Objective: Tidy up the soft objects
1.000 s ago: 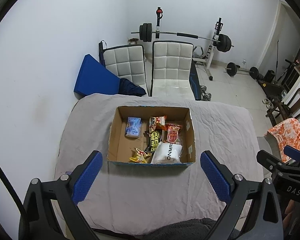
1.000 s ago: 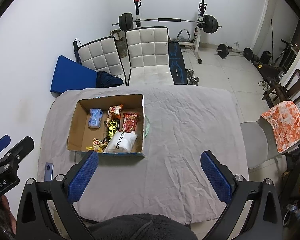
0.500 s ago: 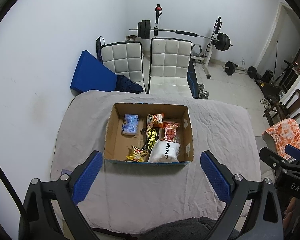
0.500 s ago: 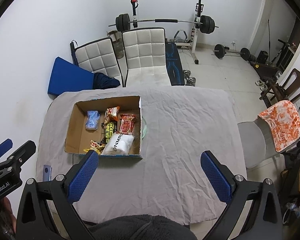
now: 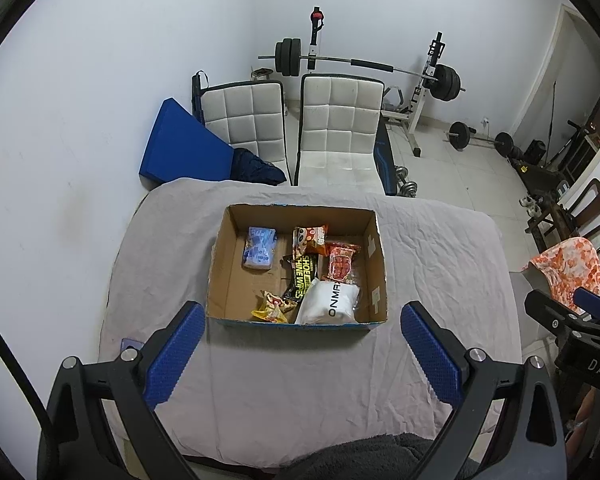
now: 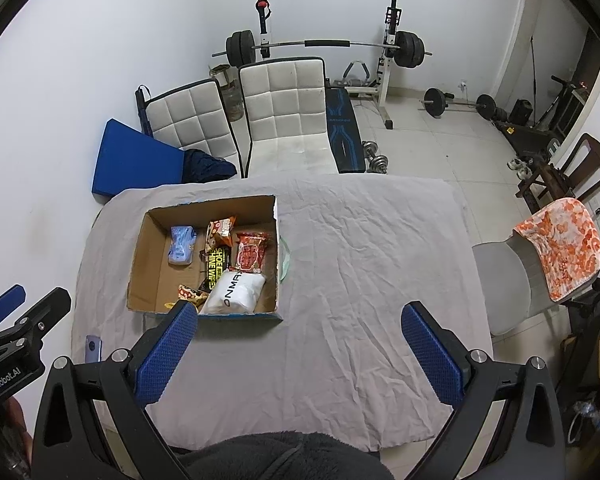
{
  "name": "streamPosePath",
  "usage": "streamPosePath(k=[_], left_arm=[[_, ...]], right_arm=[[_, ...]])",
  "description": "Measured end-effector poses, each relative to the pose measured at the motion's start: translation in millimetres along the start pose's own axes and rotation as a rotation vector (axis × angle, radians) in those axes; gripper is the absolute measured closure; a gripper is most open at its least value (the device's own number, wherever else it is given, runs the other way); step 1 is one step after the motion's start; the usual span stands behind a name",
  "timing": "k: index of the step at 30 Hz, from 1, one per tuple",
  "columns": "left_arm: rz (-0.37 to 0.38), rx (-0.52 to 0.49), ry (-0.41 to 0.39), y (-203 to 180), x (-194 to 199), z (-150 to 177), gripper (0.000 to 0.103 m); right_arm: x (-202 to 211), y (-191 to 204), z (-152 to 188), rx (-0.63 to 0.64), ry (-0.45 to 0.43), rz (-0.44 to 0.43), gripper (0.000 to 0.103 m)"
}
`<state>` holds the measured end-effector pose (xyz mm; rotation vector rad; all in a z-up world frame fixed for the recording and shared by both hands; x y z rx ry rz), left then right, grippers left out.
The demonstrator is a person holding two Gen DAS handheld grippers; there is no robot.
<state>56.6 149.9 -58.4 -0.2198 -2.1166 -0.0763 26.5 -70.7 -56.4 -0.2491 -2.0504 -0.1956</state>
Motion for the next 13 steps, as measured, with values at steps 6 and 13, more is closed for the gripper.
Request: streamPosePath(k=[6, 13], left_arm=[[-0.006, -0.002, -0.008, -2.2, 1.2, 0.9, 0.003], [-0.006, 0.001, -0.009, -3.0, 2.9, 1.4, 0.003]], right_arm=[[0.8, -0.1, -0.9, 0.002, -0.002, -0.002, 0.0], [2.4, -2.6, -2.8, -0.002, 0.007, -0.004, 0.0]])
Point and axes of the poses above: each gripper's, at about its wrist camera, not at the fingertips, and x roughly against the way its jaws point, y to its left, z to its underside, the point moved 4 cm from there along -x, roughly the way its jaws point
